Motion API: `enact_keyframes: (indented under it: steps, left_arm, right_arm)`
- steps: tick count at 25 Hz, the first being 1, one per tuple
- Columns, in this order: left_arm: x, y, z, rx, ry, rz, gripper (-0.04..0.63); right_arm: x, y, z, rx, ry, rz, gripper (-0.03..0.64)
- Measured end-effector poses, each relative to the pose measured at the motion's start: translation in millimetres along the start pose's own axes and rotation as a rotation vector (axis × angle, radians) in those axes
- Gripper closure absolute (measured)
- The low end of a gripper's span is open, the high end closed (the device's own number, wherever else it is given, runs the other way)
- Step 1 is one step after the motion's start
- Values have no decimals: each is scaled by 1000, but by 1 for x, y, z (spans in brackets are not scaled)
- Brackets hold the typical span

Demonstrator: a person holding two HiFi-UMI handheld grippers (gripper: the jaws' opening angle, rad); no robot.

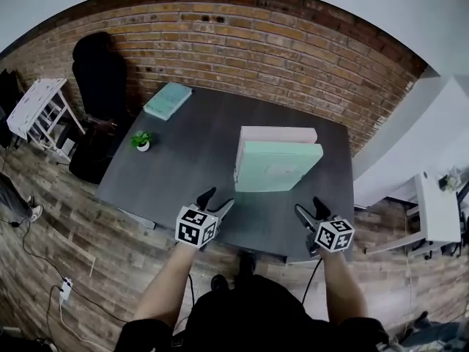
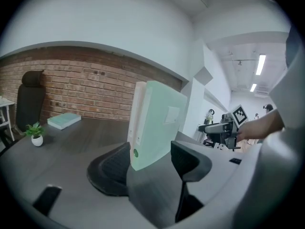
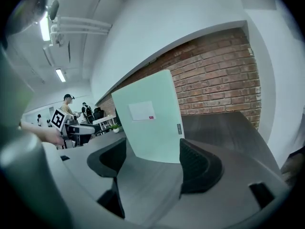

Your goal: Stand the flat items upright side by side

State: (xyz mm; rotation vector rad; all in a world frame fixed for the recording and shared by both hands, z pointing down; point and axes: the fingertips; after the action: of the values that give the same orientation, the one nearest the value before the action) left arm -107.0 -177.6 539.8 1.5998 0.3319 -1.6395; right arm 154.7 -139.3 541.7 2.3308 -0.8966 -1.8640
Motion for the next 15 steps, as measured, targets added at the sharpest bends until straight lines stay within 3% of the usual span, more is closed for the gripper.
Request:
enact_keyframes:
  steps: [9, 15]
  left_arm:
    - [47, -23, -25, 31, 96, -76, 398]
    - [91, -33, -38, 103, 97, -153, 499]
  right_arm:
    - [56, -25, 35, 21, -23, -162, 430]
    - [97, -32, 46, 35, -78, -206, 534]
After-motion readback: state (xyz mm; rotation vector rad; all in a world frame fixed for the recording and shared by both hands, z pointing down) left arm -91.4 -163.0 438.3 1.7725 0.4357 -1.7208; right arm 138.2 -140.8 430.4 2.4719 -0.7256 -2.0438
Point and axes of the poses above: the fingertips, and each gripper's own axes: y forward along the fingers, z to its left, x out of its top, and after that the axes turned 2 degrees about y, right-handed
